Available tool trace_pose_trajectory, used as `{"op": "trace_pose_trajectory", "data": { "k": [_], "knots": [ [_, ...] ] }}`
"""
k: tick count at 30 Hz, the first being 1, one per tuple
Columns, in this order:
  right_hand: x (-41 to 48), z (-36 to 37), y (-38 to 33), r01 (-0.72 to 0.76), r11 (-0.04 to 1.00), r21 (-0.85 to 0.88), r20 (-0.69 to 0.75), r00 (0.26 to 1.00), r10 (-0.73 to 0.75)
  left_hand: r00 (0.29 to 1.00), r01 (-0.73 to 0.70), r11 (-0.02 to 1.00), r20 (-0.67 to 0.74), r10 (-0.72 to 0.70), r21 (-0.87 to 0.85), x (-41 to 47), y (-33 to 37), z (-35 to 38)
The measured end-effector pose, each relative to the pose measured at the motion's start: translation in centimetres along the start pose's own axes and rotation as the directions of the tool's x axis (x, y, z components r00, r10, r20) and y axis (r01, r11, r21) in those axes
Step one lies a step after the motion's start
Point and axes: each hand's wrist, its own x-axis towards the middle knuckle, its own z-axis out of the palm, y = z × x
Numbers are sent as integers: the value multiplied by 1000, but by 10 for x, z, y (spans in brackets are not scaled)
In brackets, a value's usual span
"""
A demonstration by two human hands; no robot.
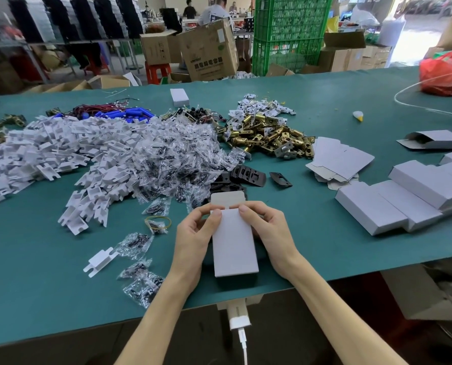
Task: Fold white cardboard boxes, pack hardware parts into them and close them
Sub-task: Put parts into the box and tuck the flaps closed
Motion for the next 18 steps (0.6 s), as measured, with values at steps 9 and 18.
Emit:
{"op": "trace_pose_trajectory", "data": {
  "k": [9,18],
  "knots": [
    [-1,0,0,36,998,-49,12,999,-35,999,-24,998,33,22,54,1,-1,1],
    [66,-32,1,55,689,-723,-240,915,-324,1000,-18,999,7,18,36,1,0,1]
  ]
}}
